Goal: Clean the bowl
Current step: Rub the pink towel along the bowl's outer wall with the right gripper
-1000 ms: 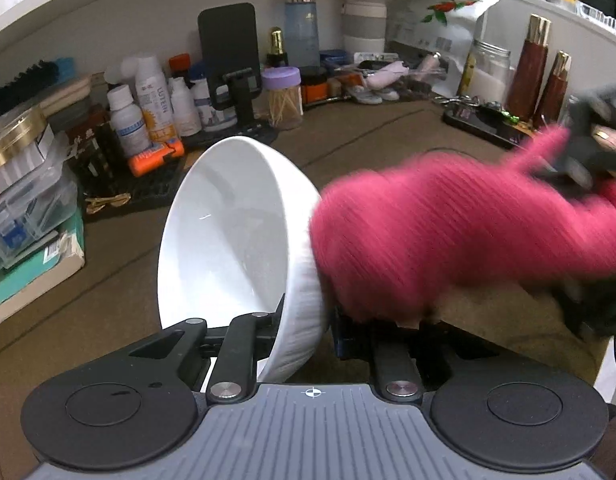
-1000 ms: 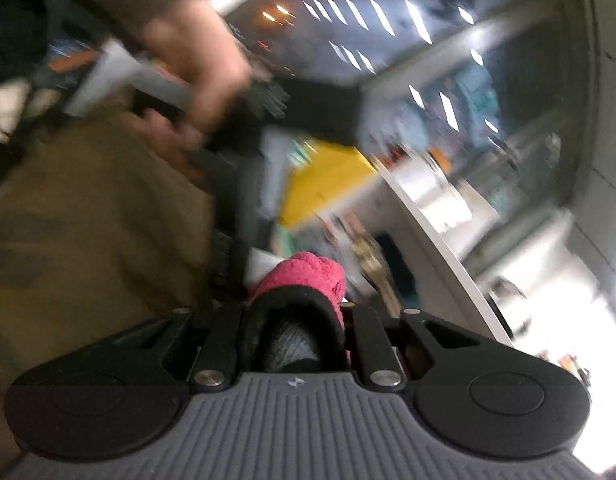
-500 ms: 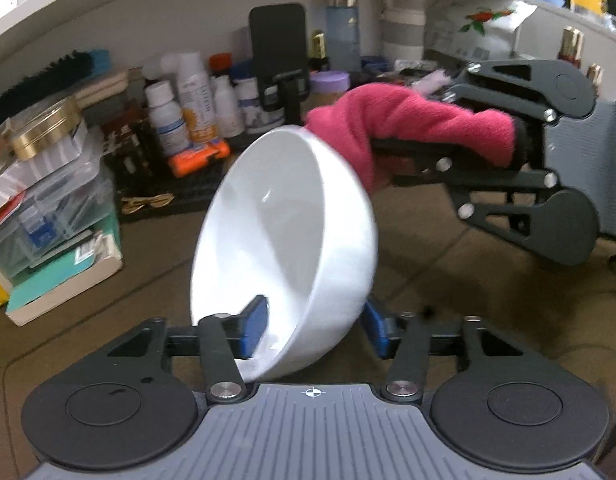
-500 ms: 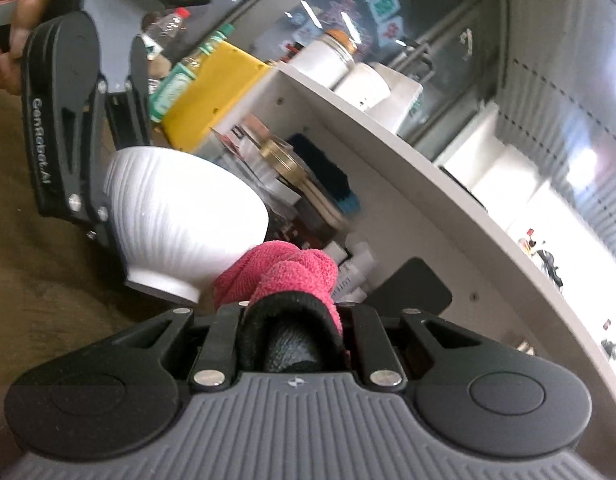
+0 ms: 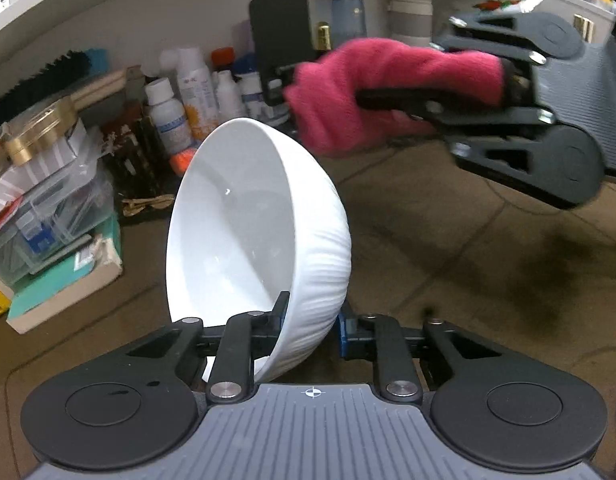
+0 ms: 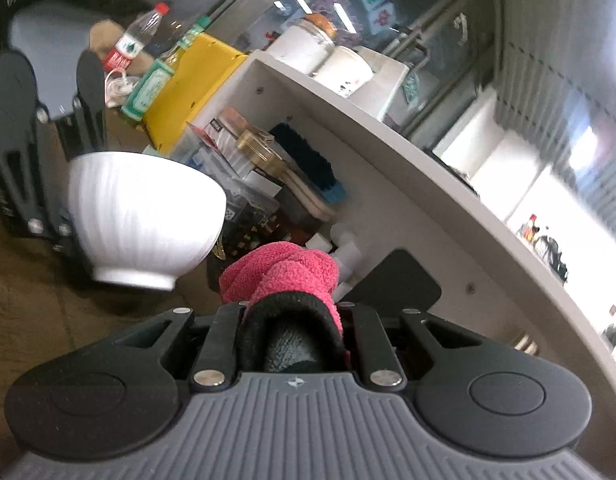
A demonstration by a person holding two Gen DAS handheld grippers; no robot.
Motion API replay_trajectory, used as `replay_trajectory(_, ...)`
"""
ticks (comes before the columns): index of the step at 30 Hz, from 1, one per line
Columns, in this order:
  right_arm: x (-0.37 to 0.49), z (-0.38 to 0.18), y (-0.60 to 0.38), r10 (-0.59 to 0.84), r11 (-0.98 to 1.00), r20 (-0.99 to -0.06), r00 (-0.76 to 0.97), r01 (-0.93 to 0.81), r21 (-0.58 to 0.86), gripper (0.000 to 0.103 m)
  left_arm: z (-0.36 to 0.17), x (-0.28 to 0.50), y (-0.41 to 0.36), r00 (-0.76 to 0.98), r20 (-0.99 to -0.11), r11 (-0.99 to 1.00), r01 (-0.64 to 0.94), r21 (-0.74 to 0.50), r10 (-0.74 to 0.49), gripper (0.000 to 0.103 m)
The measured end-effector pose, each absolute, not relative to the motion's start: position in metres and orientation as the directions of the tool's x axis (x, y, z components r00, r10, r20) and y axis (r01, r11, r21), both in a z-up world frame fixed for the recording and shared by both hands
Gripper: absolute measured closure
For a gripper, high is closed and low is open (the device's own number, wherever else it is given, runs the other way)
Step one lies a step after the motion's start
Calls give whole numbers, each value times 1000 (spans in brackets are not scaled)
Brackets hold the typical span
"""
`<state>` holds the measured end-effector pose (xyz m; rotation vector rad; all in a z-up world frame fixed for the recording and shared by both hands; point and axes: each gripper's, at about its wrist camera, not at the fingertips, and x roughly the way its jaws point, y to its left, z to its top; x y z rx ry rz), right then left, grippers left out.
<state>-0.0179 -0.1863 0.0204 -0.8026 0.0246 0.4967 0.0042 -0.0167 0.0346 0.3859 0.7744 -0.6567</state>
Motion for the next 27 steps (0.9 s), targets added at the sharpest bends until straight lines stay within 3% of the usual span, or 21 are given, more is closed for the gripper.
replay_trajectory(8, -118, 23, -174, 588, 332, -252, 769, -513, -792, 87, 33, -14, -24, 521, -748, 726, 683, 77, -411, 81)
replay_trajectory(13, -159, 29, -179, 636, 275, -282, 718, -552, -787, 87, 33, -11, -24, 511, -751, 726, 685, 61, -418, 80)
replay_trajectory(22, -68, 45, -171, 492, 481, -296, 819, -539, -691, 87, 38, -4, -5, 500, -735, 748, 664, -15, -459, 84)
replay_trajectory(27, -20, 39, -168, 416, 530, -349, 840, -536, -657, 87, 38, -3, -6, 479, -743, 729, 684, -17, -467, 81)
